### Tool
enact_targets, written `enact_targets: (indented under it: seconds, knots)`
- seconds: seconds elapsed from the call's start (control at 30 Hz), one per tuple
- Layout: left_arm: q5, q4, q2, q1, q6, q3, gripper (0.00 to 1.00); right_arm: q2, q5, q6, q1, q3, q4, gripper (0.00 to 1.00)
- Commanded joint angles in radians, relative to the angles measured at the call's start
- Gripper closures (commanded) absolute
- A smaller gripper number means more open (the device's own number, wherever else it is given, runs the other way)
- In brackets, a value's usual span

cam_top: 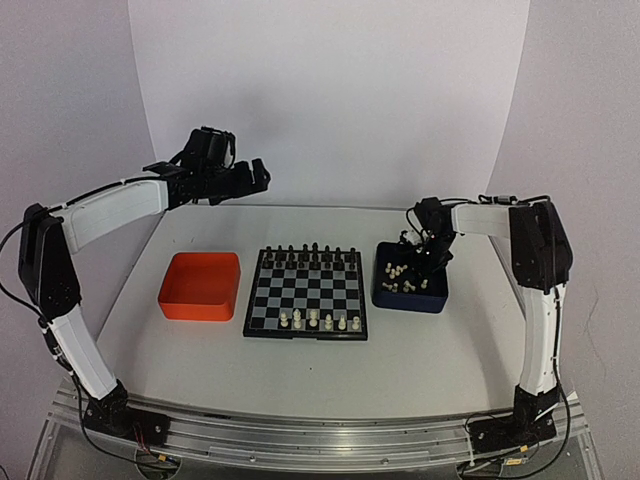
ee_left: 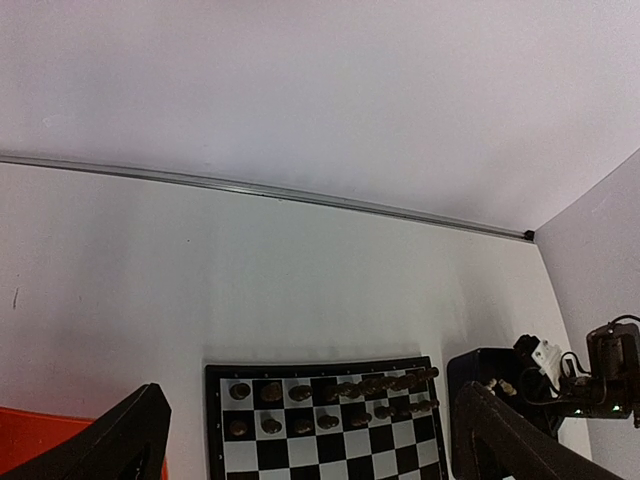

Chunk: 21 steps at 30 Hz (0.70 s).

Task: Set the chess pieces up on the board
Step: Pick up the chess piece from the storage box.

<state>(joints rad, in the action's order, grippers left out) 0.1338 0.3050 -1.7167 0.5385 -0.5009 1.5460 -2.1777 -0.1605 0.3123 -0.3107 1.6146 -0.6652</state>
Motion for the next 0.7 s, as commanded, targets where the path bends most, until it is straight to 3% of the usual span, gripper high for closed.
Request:
enact_targets:
  seconds: [0.0,0.23,0.67]
  knots:
    - [0.004,-0.027,0.072,0.002,-0.017,-0.013,0.00,-0.026,-0.027,-0.014,-0.006,-0.010,0.014,0.73]
    - [0.000,-0.032,0.093,0.002,-0.028,-0.032,0.00,-0.033,-0.013,-0.024,-0.006,-0.016,0.036,0.91]
    - [-0.079,-0.082,0.121,0.001,0.011,-0.081,0.00,0.107,0.065,-0.067,-0.007,-0.054,0.067,1.00]
